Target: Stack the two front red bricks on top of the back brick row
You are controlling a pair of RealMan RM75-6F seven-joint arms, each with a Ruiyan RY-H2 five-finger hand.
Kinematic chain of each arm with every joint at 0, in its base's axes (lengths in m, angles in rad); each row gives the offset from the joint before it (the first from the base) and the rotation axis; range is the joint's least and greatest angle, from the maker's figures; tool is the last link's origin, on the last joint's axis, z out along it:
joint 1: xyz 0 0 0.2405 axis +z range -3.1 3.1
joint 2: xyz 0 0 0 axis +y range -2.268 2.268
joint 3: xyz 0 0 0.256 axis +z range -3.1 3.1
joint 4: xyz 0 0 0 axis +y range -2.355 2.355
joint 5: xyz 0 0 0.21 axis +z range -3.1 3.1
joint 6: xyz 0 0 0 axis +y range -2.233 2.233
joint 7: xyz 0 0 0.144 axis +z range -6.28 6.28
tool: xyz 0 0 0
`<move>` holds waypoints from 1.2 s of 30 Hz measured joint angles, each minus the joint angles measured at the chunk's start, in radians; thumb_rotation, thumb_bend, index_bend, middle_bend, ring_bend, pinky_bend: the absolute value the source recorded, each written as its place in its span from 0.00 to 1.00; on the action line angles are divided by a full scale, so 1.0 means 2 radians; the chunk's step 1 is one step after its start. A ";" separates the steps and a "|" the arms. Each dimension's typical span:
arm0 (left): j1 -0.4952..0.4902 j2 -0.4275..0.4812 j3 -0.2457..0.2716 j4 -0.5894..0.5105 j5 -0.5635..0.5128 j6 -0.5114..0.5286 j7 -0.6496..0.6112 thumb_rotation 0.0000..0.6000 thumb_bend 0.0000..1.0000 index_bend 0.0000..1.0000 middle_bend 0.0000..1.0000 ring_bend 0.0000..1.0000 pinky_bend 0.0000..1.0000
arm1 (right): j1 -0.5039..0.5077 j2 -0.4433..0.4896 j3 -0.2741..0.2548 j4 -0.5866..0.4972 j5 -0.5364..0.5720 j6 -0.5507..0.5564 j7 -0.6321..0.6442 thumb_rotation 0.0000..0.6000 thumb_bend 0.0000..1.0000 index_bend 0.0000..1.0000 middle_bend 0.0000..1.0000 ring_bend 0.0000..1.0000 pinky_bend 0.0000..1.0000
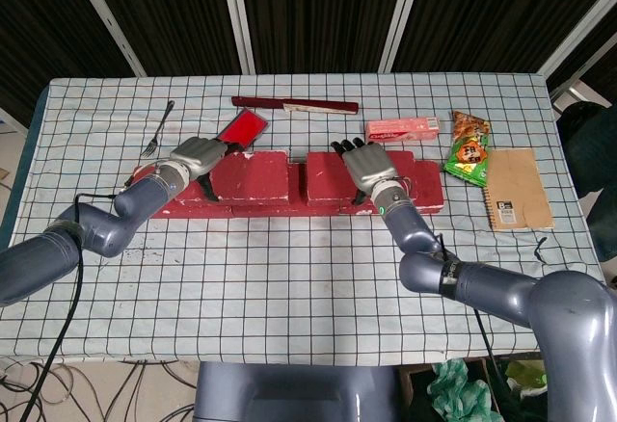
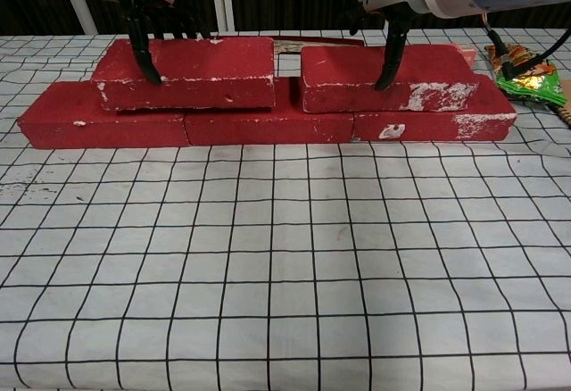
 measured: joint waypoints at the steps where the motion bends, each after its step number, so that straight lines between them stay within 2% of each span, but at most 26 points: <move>1: -0.001 0.000 0.000 0.000 -0.002 -0.001 0.000 1.00 0.21 0.17 0.21 0.10 0.21 | 0.000 0.002 0.000 -0.002 0.000 0.001 0.000 1.00 0.03 0.01 0.07 0.06 0.19; 36: -0.046 -0.030 0.034 0.029 -0.054 -0.011 -0.004 1.00 0.20 0.17 0.20 0.10 0.21 | -0.013 0.023 0.003 -0.020 -0.015 0.009 0.011 1.00 0.02 0.01 0.07 0.05 0.19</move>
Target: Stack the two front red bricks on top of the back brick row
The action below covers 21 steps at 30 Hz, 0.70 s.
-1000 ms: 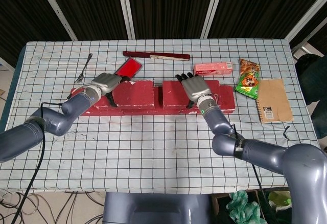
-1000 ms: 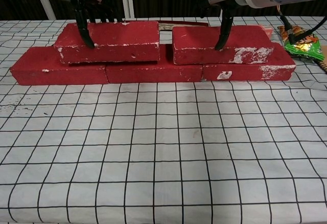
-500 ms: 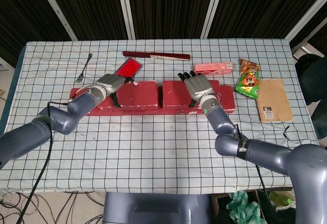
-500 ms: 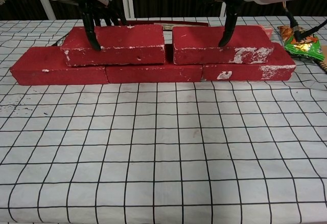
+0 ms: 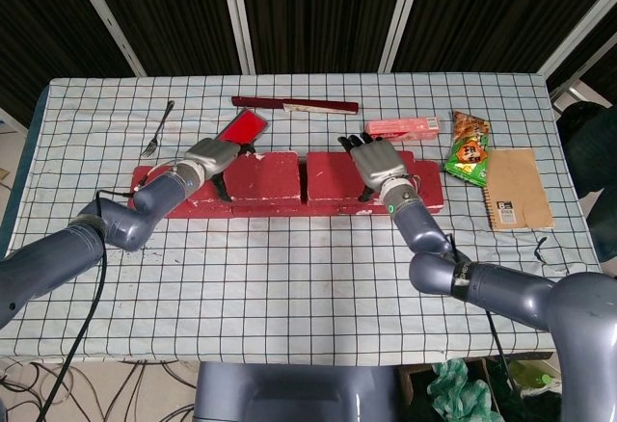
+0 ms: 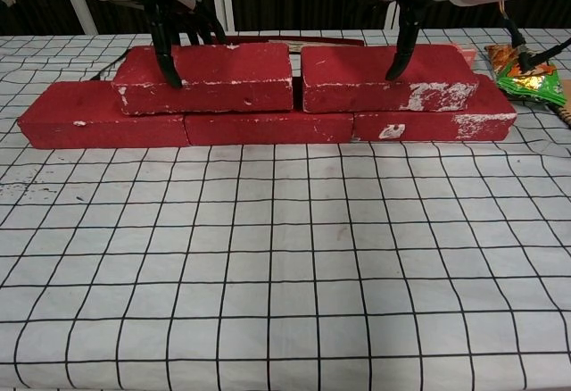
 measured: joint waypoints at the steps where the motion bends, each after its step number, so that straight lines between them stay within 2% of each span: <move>1: 0.000 0.001 0.001 -0.001 0.000 0.000 0.000 1.00 0.20 0.17 0.20 0.10 0.21 | 0.000 0.000 0.000 0.001 0.000 0.000 0.000 1.00 0.02 0.01 0.07 0.05 0.19; 21: -0.013 0.000 0.013 -0.006 -0.015 0.003 0.000 1.00 0.14 0.16 0.18 0.10 0.21 | -0.004 -0.002 0.002 0.006 0.000 0.002 0.002 1.00 0.02 0.01 0.07 0.04 0.19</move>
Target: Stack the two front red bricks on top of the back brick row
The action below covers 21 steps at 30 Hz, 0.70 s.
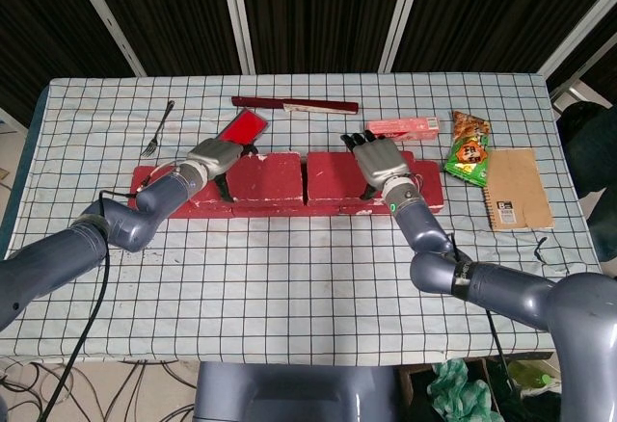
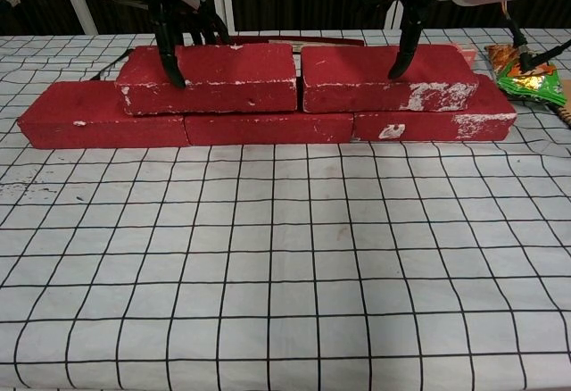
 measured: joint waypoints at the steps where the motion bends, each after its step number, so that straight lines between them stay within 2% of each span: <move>1: 0.000 0.000 0.000 0.000 0.000 0.000 0.000 1.00 0.13 0.16 0.18 0.10 0.21 | 0.000 0.000 0.000 0.000 0.000 0.000 0.000 1.00 0.02 0.01 0.07 0.04 0.19; 12: -0.006 -0.003 0.008 0.003 -0.009 -0.001 -0.002 1.00 0.04 0.13 0.15 0.06 0.20 | -0.002 0.002 0.000 -0.001 0.003 0.000 -0.002 1.00 0.02 0.00 0.07 0.04 0.17; 21: -0.007 -0.006 0.011 0.002 -0.007 0.006 0.001 1.00 0.04 0.13 0.15 0.06 0.20 | -0.003 0.002 -0.001 0.000 0.005 0.000 -0.003 1.00 0.02 0.00 0.07 0.04 0.17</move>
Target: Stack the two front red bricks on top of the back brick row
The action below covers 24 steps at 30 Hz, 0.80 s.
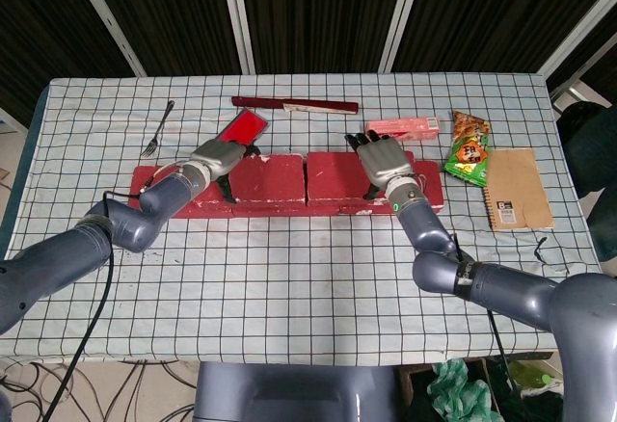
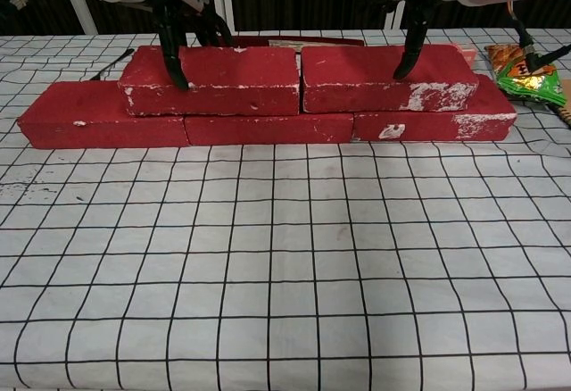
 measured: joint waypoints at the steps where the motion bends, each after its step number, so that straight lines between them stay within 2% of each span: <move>1: 0.000 0.000 0.001 0.001 0.000 0.000 0.000 1.00 0.04 0.13 0.15 0.06 0.20 | 0.000 0.000 0.000 0.000 0.000 0.000 0.000 1.00 0.02 0.00 0.07 0.04 0.17; 24: -0.003 -0.002 -0.001 -0.002 -0.006 -0.002 -0.004 1.00 0.00 0.12 0.14 0.04 0.19 | -0.002 -0.002 0.001 0.002 0.005 0.005 -0.006 1.00 0.02 0.00 0.07 0.04 0.17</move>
